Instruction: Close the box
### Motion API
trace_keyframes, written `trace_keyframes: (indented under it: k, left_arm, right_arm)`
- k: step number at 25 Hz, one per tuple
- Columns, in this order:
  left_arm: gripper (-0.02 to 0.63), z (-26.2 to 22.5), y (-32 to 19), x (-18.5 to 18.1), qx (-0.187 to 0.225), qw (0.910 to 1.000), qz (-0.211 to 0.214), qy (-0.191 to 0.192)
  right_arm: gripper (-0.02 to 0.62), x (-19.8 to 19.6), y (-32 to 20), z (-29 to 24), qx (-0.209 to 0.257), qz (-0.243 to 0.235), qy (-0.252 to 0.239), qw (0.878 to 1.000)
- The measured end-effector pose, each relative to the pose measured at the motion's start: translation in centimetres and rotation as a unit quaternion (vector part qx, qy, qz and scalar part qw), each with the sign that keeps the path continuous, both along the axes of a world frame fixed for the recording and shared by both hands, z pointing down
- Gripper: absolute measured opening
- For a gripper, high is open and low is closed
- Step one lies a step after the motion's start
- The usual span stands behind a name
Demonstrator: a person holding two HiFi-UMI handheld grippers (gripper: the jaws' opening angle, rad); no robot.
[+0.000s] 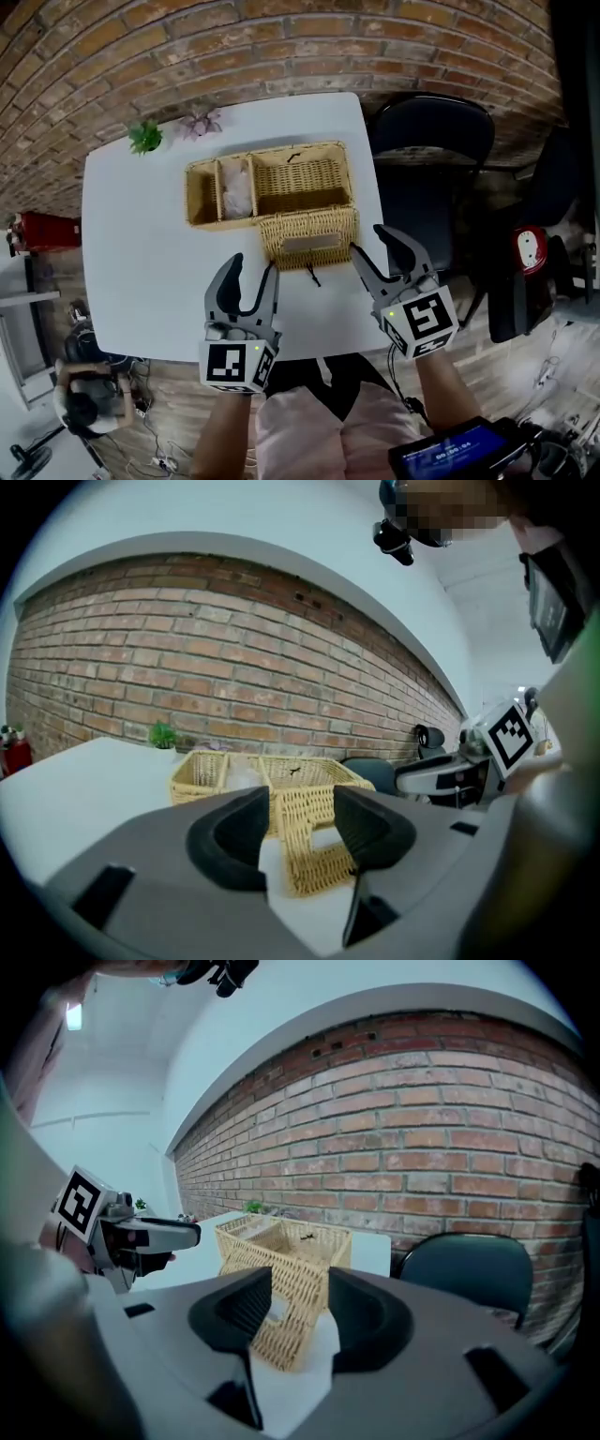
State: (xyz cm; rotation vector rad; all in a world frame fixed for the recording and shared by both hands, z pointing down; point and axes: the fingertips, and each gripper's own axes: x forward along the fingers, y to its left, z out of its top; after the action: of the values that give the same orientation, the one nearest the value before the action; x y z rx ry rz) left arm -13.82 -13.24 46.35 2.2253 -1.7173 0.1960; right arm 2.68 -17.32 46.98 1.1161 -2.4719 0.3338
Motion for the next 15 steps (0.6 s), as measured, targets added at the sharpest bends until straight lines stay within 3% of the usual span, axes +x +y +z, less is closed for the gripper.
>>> trace_keyframes:
  k: [11, 15]
  left_arm:
    - [0.27, 7.8, -0.1, 2.0, -0.065, 0.9966, 0.047, 0.022]
    - [0.281, 8.5, -0.4, 2.7, -0.067, 0.9958, 0.062, 0.0]
  right_arm:
    - [0.243, -0.2, 1.8, 8.2, -0.083, -0.017, 0.008, 0.996]
    - [0.245, -0.2, 1.9, 9.5, -0.097, -0.015, 0.01, 0.995]
